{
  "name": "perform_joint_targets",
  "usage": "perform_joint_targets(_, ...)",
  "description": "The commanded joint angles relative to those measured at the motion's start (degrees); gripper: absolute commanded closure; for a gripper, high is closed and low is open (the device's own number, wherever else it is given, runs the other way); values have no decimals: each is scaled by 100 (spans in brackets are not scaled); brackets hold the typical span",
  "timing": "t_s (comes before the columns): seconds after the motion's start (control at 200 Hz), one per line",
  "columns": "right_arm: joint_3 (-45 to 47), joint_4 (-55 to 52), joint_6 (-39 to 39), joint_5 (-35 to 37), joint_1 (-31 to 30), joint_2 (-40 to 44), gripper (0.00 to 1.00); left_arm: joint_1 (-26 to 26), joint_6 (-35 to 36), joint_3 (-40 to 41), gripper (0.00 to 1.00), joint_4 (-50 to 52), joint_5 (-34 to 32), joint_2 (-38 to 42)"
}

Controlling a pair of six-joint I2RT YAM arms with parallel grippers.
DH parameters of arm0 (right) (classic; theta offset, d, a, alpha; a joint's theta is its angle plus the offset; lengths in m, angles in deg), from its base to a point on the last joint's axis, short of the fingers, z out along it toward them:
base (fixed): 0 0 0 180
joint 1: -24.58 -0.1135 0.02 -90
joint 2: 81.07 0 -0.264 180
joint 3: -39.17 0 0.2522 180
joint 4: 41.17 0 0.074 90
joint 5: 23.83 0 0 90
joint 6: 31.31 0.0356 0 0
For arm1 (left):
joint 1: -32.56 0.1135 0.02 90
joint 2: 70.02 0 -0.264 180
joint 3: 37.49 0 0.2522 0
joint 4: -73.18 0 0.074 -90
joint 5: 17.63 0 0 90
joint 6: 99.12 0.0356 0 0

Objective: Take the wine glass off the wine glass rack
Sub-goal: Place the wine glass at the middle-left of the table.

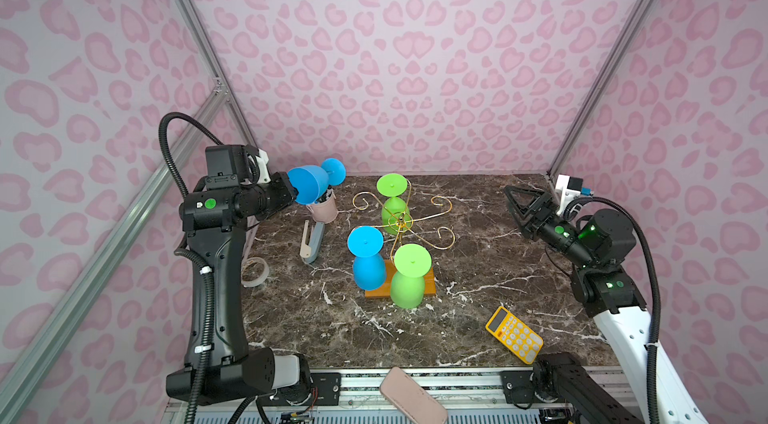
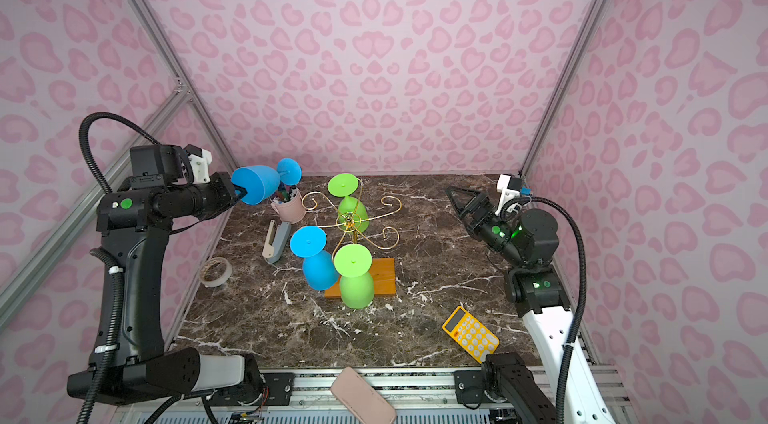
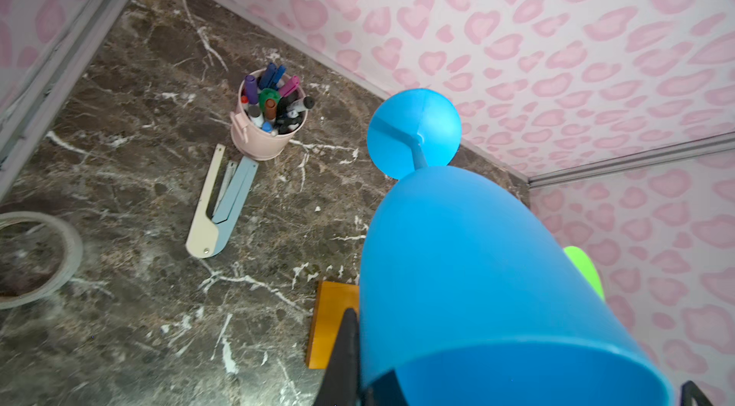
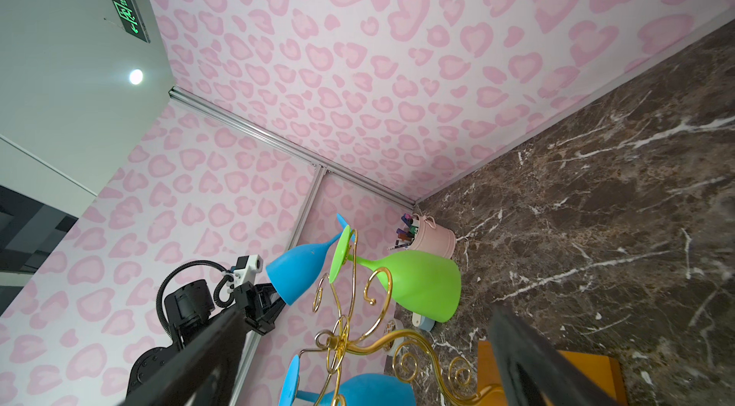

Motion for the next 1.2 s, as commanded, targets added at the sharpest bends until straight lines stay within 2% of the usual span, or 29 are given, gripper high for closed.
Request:
perform_joint_targets(0.0,72,90,-92,-113,9,-13,3,12,451,-78,97,449,-278,-193)
perform_joint_targets(0.14,99,-42,-213,-158,26,-22,2,-142,818,-385,97,1054,-457,-752)
perform_joint_targets(0.43,156,-267,-365,-167,53,13,2,-867,972,-393,97,1321,-1324,-1291)
perform_joint_targets(0.6,188,-288,-370,-167,62,13,3,-905,1094,-508,97,1552,-1885,-1638)
perform_joint_targets(0.8,254,-272,-367,-184,62,-24,3,-946,1169,-788,97,1713,-2077,-2043)
perform_joint_targets(1.195,349,-261,-379,-211,76,-22,3,-1279,1205,-1078,97,1924,-2057,-2923)
